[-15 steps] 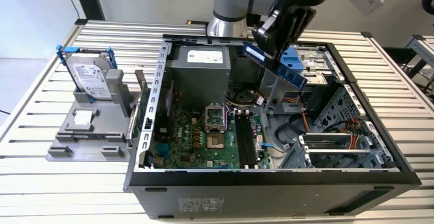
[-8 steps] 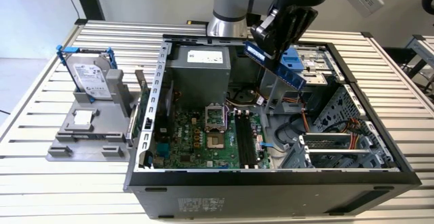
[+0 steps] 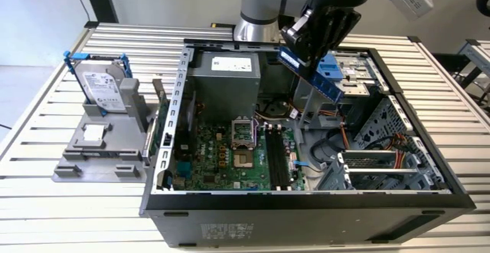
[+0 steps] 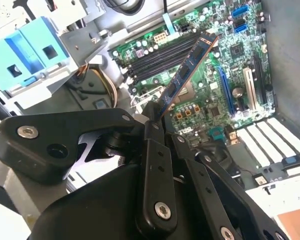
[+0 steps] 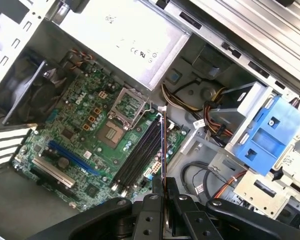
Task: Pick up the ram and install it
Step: 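Insert the ram into the slot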
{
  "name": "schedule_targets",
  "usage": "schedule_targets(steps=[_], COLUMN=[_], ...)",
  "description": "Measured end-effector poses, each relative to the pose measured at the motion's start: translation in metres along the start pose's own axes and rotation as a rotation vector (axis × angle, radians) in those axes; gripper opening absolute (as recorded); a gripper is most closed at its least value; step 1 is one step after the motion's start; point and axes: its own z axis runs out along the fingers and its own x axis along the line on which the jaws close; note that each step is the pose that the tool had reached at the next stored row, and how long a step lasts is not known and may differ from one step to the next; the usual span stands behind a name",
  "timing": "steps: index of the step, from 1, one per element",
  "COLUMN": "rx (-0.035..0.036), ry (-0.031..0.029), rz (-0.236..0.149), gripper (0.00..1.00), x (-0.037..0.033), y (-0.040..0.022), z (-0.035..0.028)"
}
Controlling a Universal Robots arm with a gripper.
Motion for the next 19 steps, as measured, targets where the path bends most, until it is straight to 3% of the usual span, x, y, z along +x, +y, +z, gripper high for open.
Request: schedule_targets(steps=[10, 19], rx=[0.0004, 0.0004], ry=[-0.0015, -0.0018], rz=[0.071, 0.085], gripper=[0.00, 0.00], x=[0.0000, 0.0000], y=[0.0000, 0.0000], z=[0.0000, 0.0000])
